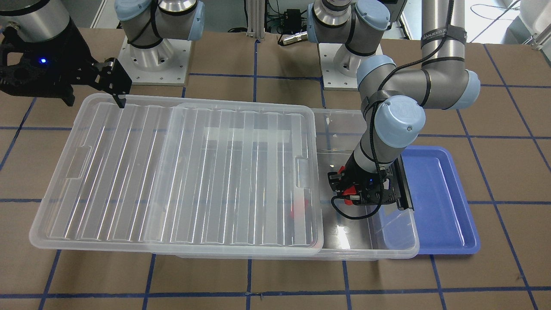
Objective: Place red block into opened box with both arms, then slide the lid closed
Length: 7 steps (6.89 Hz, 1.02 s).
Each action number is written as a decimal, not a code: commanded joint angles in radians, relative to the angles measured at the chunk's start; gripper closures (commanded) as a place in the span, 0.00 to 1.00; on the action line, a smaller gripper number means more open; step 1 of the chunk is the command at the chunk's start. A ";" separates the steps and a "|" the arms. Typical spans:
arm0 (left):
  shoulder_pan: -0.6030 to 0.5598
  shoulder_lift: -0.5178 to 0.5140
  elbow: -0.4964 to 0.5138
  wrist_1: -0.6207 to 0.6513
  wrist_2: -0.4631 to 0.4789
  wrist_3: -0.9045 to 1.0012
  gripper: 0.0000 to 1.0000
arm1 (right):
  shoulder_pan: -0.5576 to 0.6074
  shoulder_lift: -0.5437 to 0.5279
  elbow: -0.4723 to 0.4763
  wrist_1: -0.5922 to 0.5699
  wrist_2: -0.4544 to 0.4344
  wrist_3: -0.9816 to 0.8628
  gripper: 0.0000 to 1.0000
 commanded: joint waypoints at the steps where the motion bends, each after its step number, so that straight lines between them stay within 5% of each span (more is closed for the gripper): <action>1: 0.005 -0.041 -0.012 0.011 0.002 0.020 1.00 | -0.031 0.004 0.003 0.000 -0.003 0.005 0.00; 3: 0.008 -0.068 -0.012 0.029 0.002 0.023 1.00 | -0.125 0.003 0.006 0.003 -0.016 -0.004 0.00; 4: 0.008 -0.081 -0.012 0.034 0.007 0.029 0.91 | -0.181 0.000 0.013 0.006 -0.004 -0.014 0.00; 5: 0.008 -0.087 -0.002 0.042 0.010 0.020 0.28 | -0.217 0.004 0.013 -0.009 -0.005 -0.030 0.00; 6: 0.008 -0.061 0.008 0.045 0.004 0.020 0.04 | -0.272 0.010 0.013 -0.015 -0.006 -0.102 0.00; 7: 0.008 -0.044 0.017 0.042 0.004 0.020 0.00 | -0.310 0.033 0.021 -0.025 -0.013 -0.194 0.00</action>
